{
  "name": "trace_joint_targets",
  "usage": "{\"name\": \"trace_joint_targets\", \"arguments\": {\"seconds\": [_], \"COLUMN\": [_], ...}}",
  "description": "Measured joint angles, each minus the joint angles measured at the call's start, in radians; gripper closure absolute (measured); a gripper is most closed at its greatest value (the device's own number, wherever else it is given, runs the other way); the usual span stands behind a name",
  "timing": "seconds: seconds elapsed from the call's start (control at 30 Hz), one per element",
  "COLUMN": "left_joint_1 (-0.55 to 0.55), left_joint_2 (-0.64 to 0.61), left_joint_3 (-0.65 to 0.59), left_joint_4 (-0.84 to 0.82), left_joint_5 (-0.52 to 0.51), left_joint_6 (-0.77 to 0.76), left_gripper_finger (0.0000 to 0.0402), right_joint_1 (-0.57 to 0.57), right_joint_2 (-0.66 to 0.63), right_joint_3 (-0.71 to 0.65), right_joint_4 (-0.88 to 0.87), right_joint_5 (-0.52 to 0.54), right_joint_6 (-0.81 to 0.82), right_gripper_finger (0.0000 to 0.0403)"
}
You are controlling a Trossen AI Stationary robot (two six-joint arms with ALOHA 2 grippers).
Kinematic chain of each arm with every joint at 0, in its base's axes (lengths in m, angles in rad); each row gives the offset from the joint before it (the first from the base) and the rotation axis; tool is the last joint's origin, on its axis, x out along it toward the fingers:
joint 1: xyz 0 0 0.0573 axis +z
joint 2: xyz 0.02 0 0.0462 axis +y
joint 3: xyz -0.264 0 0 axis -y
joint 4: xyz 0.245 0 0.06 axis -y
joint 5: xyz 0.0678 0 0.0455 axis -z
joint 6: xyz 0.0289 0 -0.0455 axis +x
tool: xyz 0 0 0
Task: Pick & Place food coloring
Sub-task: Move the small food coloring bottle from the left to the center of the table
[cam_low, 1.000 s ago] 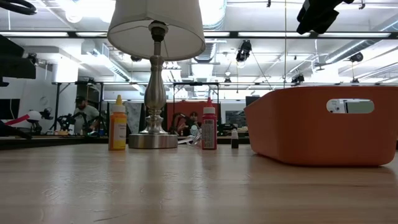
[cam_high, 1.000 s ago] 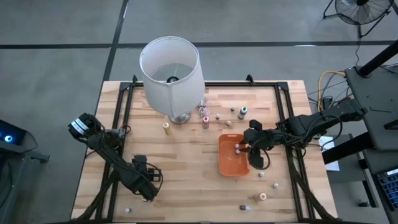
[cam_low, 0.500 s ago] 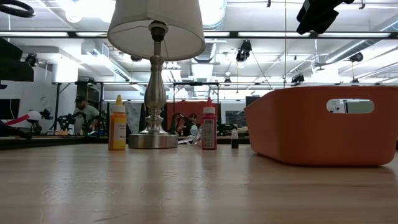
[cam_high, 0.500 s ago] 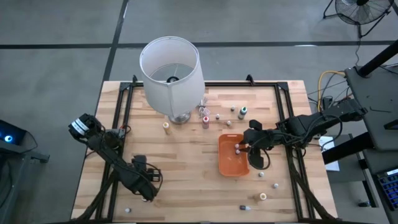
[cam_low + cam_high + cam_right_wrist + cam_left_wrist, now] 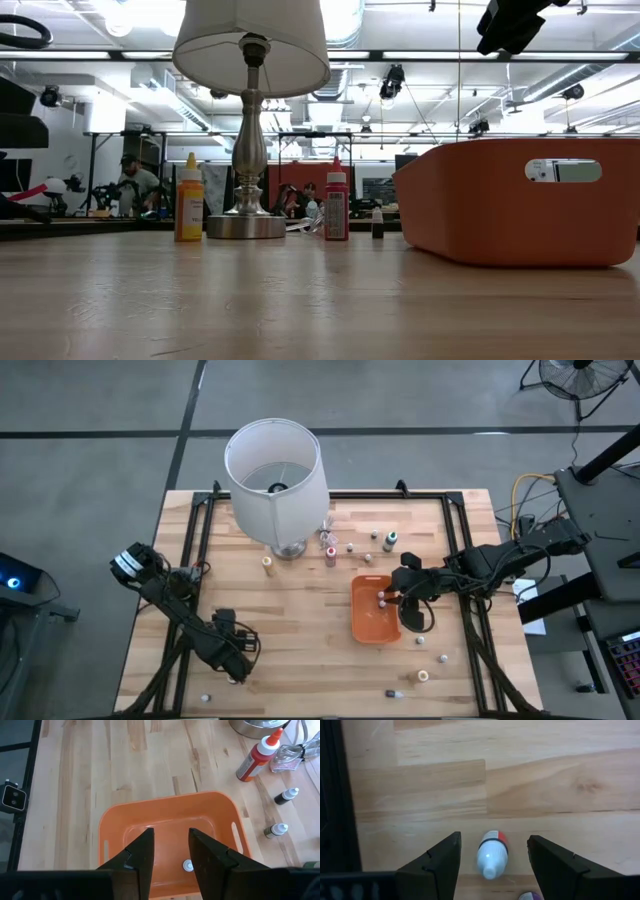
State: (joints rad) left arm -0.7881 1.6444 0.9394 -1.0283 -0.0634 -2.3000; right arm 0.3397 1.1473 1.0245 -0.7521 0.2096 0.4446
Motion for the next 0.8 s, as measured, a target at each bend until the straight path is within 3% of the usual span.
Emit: {"name": "trace_joint_targets", "arguments": {"seconds": [0.53,0.8], "left_joint_1": [-0.002,0.019], "left_joint_2": [-0.002,-0.013], "left_joint_3": [-0.002,0.073], "left_joint_4": [-0.002,-0.061], "left_joint_5": [0.001,-0.069], "left_joint_6": [0.024,0.121], "left_gripper_finger": [0.0352,0.0357], "right_joint_1": [0.000,0.001], "right_joint_2": [0.000,0.000], "right_joint_3": [0.000,0.000], "right_joint_4": [0.002,0.002], "right_joint_5": [0.000,0.000], "right_joint_6": [0.019,0.019], "right_gripper_finger": [0.0311,0.0313]}}
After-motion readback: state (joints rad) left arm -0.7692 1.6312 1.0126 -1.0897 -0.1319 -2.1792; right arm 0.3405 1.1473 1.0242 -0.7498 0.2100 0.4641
